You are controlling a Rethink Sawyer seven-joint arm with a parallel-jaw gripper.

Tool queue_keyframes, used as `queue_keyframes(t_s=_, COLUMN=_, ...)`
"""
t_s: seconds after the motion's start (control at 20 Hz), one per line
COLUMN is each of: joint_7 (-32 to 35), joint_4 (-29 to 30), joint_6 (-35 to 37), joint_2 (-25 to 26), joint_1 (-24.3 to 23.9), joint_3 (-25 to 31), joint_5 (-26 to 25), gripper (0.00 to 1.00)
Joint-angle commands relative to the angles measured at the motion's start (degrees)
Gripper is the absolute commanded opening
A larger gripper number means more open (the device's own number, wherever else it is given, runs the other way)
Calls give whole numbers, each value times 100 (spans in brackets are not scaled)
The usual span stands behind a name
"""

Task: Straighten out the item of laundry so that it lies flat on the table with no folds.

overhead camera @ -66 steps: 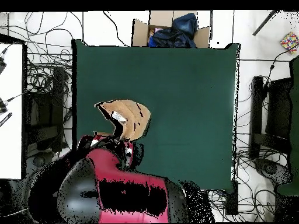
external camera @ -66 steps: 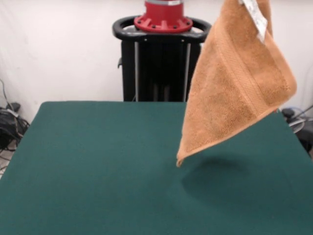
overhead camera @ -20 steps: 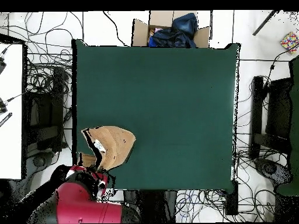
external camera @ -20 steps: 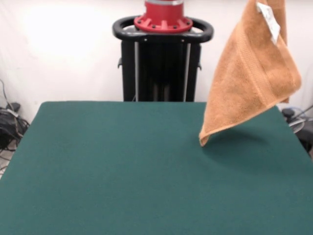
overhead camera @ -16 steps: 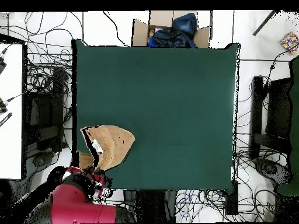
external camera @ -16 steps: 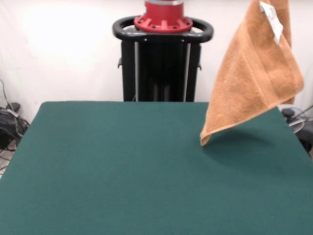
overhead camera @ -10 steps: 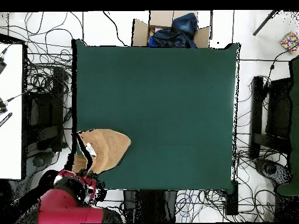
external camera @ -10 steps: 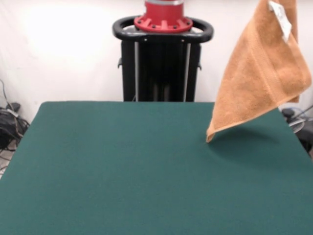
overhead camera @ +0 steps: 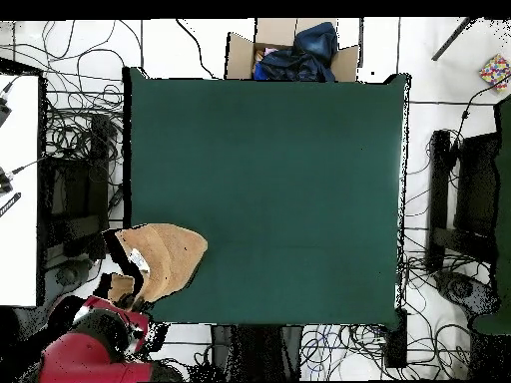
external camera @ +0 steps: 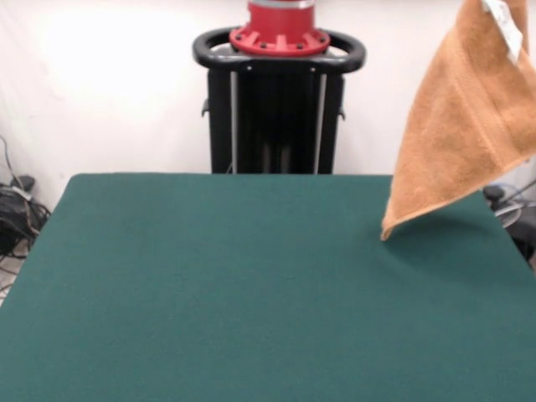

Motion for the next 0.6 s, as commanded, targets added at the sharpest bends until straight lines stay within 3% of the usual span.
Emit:
queue_keyframes(t_s=0.05, joint_7=1825, joint_4=-2, joint_6=693, joint_2=42, joint_1=62, joint_3=-271, joint_5=-55, gripper=0)
queue_keyframes(t_s=0.45, joint_7=1996, joint_4=-164, joint_6=901, joint_2=45, joint_1=127, joint_3=-239, joint_5=-131, gripper=0)
queue_keyframes(t_s=0.6, joint_7=1743, joint_4=-8, joint_6=659, joint_2=77, joint_1=-45, joint_3=-169, joint_5=-41, gripper=0)
